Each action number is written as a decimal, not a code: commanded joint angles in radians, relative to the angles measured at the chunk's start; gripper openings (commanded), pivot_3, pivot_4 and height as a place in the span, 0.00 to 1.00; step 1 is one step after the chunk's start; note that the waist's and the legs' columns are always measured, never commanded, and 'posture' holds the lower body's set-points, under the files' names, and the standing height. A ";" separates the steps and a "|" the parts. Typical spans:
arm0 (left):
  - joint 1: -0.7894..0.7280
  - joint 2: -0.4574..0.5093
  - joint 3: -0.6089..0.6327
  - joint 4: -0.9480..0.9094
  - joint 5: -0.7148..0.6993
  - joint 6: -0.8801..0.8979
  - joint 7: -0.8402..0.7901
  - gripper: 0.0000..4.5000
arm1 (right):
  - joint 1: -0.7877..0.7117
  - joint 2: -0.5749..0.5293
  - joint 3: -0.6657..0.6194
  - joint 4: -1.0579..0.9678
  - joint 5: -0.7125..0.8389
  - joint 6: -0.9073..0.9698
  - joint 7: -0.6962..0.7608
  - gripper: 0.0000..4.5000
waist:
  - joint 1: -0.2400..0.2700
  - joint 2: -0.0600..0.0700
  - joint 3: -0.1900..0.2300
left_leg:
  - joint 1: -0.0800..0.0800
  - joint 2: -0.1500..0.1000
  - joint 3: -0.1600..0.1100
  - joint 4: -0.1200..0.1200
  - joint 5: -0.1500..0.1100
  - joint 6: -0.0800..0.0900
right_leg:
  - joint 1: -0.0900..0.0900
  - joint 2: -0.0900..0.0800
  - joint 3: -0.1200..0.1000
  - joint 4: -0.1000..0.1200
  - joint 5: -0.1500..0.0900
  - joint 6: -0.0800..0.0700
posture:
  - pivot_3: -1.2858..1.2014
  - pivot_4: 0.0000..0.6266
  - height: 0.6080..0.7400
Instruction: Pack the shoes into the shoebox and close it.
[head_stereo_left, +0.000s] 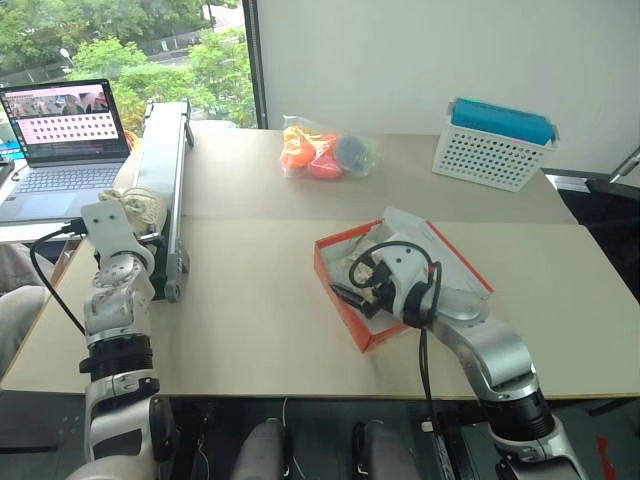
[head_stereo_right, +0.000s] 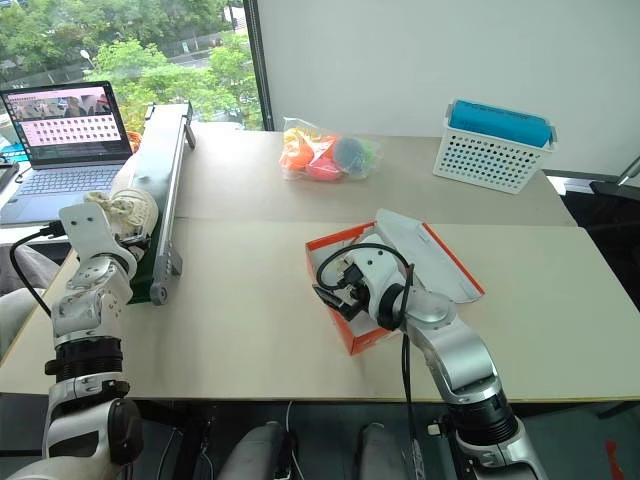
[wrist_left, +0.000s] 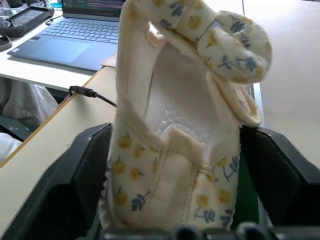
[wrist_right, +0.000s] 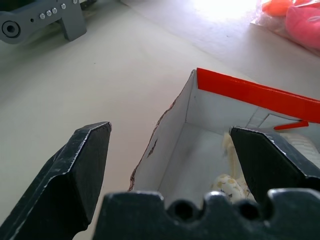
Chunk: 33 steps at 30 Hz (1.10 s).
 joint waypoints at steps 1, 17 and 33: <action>-0.014 -0.003 -0.004 0.030 -0.010 0.008 -0.010 0.56 | -0.021 0.003 -0.028 -0.039 0.015 -0.002 -0.007 1.00 | 0.001 0.000 0.000 | 0.000 0.000 0.000 0.000 0.000 0.000 | 0.000 0.000 0.000 0.000 0.000 0.000 | 0.52 0.24 0.69; -0.019 -0.003 -0.008 0.048 0.000 0.007 -0.007 0.37 | -0.025 -0.003 -0.041 -0.034 0.018 -0.006 -0.021 1.00 | 0.002 0.001 -0.001 | 0.000 0.000 0.000 0.000 0.000 0.000 | 0.000 0.000 0.000 0.000 0.000 0.000 | 0.52 0.24 0.69; -0.004 -0.017 -0.012 0.020 -0.005 0.001 -0.008 0.01 | -0.027 -0.008 -0.047 -0.034 0.021 -0.004 -0.029 1.00 | 0.003 0.001 -0.001 | 0.000 0.000 0.000 -0.001 0.000 0.000 | 0.000 -0.001 0.000 0.000 0.000 0.000 | 0.52 0.24 0.69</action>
